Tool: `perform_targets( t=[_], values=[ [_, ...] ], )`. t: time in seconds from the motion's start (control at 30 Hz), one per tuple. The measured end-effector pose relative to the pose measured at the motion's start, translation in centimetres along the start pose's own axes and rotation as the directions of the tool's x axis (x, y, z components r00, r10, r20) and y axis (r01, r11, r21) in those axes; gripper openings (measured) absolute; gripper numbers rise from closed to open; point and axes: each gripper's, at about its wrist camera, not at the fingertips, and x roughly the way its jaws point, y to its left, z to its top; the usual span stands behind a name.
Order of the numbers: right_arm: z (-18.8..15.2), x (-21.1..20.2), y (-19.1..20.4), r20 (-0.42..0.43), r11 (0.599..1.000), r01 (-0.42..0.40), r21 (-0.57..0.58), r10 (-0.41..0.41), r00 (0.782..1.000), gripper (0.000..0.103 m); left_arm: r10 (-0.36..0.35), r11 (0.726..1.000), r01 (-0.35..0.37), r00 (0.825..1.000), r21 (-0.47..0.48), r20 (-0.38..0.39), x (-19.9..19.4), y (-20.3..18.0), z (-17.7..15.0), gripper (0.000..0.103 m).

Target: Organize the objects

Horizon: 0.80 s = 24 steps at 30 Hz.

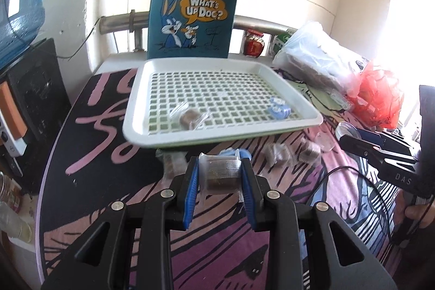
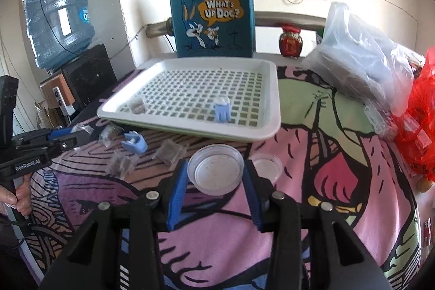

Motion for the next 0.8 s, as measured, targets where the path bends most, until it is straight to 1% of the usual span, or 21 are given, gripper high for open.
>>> perform_targets(
  t=[0.17,0.27,0.4,0.5,0.8],
  values=[
    [0.9,-0.4,2.2,0.098,0.999,-0.031,-0.025,0.033,0.995,0.039,-0.017,0.999,0.016,1.0,0.037,0.023,1.0,-1.4,0.3,0.029],
    [0.9,-0.1,3.0,0.126,0.999,-0.039,-0.038,0.043,0.991,0.039,-0.007,0.999,0.004,0.999,0.054,0.043,1.3,-1.8,-0.1,0.029],
    [0.4,1.0,3.4,0.11,0.998,-0.04,-0.052,0.045,0.993,0.039,0.008,0.998,-0.012,0.998,0.06,0.058,1.4,-1.7,-0.5,0.029],
    [0.0,1.2,3.3,0.104,0.998,-0.041,-0.051,0.046,0.994,0.039,0.004,0.998,-0.007,0.998,0.06,0.06,1.3,-1.6,-0.6,0.029],
    [-0.2,0.7,3.2,0.127,0.998,-0.043,-0.054,0.049,0.991,0.039,0.007,0.998,-0.013,0.996,0.064,0.09,0.8,-1.8,-0.7,0.029]
  ],
)
